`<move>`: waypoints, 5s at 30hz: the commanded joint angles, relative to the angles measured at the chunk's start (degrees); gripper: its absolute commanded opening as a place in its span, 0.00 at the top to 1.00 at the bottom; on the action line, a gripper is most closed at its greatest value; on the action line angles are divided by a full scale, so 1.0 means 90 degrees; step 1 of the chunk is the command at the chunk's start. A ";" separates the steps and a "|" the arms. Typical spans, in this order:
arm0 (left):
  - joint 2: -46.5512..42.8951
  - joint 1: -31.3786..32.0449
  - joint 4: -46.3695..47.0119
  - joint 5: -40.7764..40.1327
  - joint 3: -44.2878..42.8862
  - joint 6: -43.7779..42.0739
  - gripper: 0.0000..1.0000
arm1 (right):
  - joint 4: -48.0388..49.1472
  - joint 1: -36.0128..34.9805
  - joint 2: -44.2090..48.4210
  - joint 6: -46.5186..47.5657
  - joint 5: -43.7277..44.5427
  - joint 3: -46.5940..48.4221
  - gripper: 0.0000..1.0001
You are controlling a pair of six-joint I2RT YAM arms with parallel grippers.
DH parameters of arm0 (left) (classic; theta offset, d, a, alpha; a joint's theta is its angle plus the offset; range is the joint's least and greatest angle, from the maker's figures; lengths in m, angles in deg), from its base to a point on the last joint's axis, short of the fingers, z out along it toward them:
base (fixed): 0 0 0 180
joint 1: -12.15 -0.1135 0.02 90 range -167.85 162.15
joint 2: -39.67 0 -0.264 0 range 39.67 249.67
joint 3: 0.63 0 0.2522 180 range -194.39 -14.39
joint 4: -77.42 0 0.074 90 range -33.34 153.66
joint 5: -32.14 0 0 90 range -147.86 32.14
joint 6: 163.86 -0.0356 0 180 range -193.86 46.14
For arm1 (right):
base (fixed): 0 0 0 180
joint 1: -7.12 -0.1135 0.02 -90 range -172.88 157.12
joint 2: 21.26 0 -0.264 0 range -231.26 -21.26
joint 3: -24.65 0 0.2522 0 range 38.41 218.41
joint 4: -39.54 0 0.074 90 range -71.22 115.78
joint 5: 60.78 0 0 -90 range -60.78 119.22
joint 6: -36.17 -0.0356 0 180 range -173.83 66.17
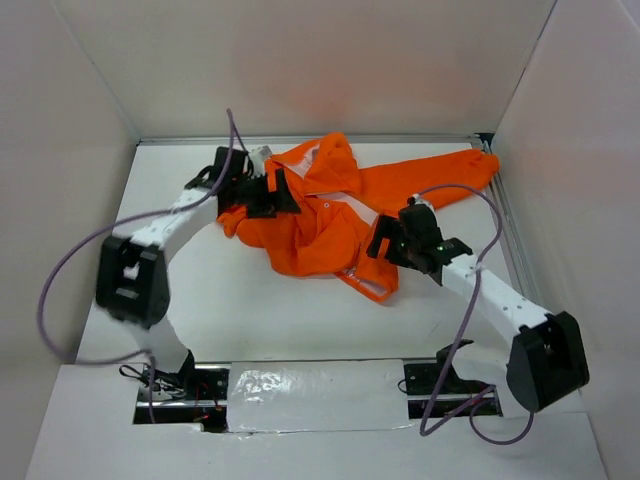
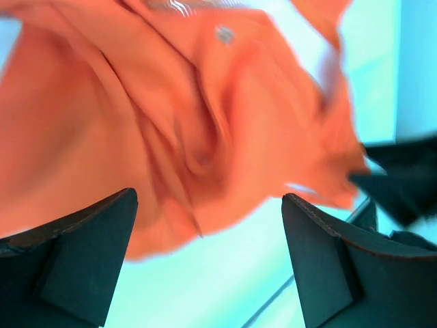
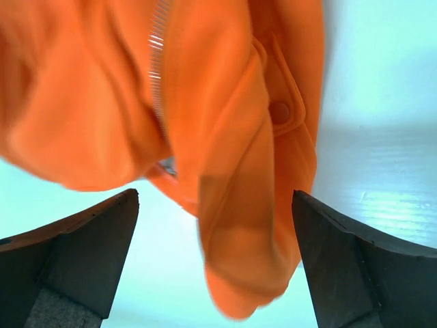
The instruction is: Zip up the jacket
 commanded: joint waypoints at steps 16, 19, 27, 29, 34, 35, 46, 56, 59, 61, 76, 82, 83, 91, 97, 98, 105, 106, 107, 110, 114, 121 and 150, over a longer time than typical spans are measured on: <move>-0.4953 0.0608 -0.0444 -0.0792 0.4192 0.1346 0.01 | -0.0031 -0.0302 -0.1217 -0.0360 0.0642 0.0780 0.50; -0.4649 0.0637 -0.0425 -0.0802 0.4163 0.1366 0.01 | -0.0255 -0.0458 -0.1268 -0.0321 0.0789 0.1083 0.88; -0.4512 0.0647 -0.0161 -0.0665 0.4202 0.1327 0.01 | -0.1135 -0.0986 0.0576 0.0488 0.0520 0.1827 1.00; -0.4464 0.0657 -0.0180 -0.0694 0.4143 0.1336 0.01 | -0.0970 -0.1045 0.1171 0.0587 -0.0144 0.1418 1.00; -0.4337 0.0686 -0.0112 -0.0626 0.4085 0.1249 0.01 | -0.0852 -0.1045 0.2187 0.0247 -0.0412 -0.0064 0.93; -0.4298 0.0696 -0.0112 -0.0636 0.4055 0.1229 0.01 | -0.0871 -0.1045 0.2315 -0.0045 -0.0257 -0.0320 0.89; -0.3634 0.0832 0.0005 -0.0617 0.3880 0.1073 0.01 | -0.1644 -0.0693 0.3410 -0.1886 0.0850 -0.1465 0.21; -0.2258 0.1486 0.0161 -0.0792 0.2699 0.0195 0.01 | -0.1370 -0.0820 0.2473 -0.0429 0.1463 -0.0205 0.07; -0.1517 0.1799 0.0162 -0.0898 0.2162 -0.0342 0.01 | -0.0960 -0.0781 0.1860 -0.0253 0.1453 -0.0049 0.07; -0.1223 0.2024 0.0103 -0.1045 0.1732 -0.0421 0.01 | -0.0589 -0.0694 0.1575 -0.0175 0.1424 0.0010 0.07; 0.1220 0.2639 -0.0766 -0.2208 0.0100 0.0369 0.32 | -0.0589 0.0869 0.0958 -0.0644 0.1074 0.0080 0.80; 0.0374 0.2679 -0.0474 -0.2519 0.0577 0.0594 1.00 | -0.0461 0.1142 0.1232 -0.0634 0.0702 -0.0556 0.79; 0.0187 0.2679 -0.0444 -0.2646 0.0704 0.0614 1.00 | -0.0490 0.1259 0.1222 -0.0643 0.0702 -0.0566 0.79; -0.2557 0.2581 -0.0513 -0.2886 0.2199 0.0331 1.00 | -0.0412 0.1592 0.1495 -0.0565 0.0623 -0.0752 0.80; -0.2483 0.2990 0.0230 -0.1691 0.2064 -0.0343 0.01 | -0.0422 0.1699 0.1691 -0.0429 0.0448 -0.0810 0.78; -0.2094 0.3049 0.0201 -0.1729 0.1802 -0.0353 0.01 | -0.0393 0.1719 0.1701 -0.0390 0.0409 -0.0820 0.78; 0.0183 0.3459 -0.0891 -0.3135 -0.0142 0.0232 0.01 | -0.0305 0.1846 0.1594 -0.0301 0.0194 -0.0888 0.77; 0.0388 0.3479 -0.0980 -0.3184 -0.0347 0.0262 0.01 | -0.0286 0.1885 0.1584 -0.0321 0.0184 -0.0927 0.76; 0.0767 0.3499 -0.1059 -0.3204 -0.0629 0.0320 0.01 | -0.0227 0.1904 0.1574 -0.0302 0.0145 -0.0957 0.75; 0.1354 0.3528 -0.1283 -0.3214 -0.1060 0.0574 0.02 | -0.0110 0.1953 0.1496 -0.0272 -0.0021 -0.1025 0.73; 0.1747 0.3528 -0.1596 -0.3721 -0.1384 0.0838 0.42 | -0.0061 0.1983 0.1359 -0.0233 -0.0109 -0.1045 0.73; 0.0249 0.3528 -0.1675 -0.3790 -0.0646 0.0751 1.00 | -0.0061 0.2002 0.1203 -0.0175 -0.0197 -0.0976 0.73; -0.4083 0.3577 -0.0542 -0.2159 0.5550 0.3134 0.86 | 0.0409 -0.0927 0.0129 0.1281 -0.1880 -0.0596 0.46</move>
